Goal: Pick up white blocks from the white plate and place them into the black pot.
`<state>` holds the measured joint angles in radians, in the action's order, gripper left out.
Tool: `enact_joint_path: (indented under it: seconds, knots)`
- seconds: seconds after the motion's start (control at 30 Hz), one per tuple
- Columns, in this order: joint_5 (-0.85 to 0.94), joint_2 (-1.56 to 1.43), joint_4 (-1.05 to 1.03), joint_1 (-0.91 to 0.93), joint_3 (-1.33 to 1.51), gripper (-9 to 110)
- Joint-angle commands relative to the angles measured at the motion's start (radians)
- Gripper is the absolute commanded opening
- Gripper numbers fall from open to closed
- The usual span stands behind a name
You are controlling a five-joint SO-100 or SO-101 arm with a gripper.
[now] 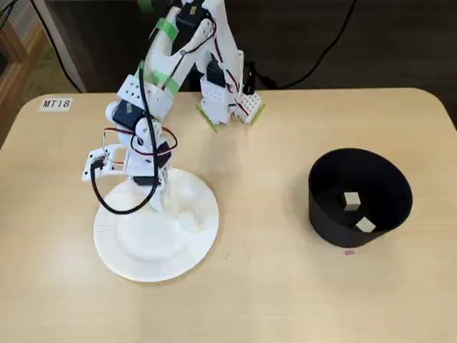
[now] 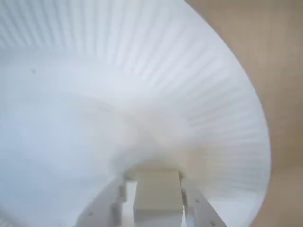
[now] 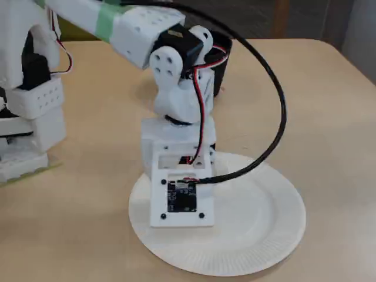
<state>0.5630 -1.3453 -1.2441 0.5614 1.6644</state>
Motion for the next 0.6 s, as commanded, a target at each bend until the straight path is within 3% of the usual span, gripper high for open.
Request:
enact_joint_path:
  seconds: [0.0, 0.27, 0.57]
  knots:
    - [-0.032, -0.005, 0.012, 0.006, -0.014, -2]
    - [-0.138, -0.193, 0.052, -0.031, -0.014, -2]
    - [-0.489, -0.643, 0.362, -0.183, 0.000, -2]
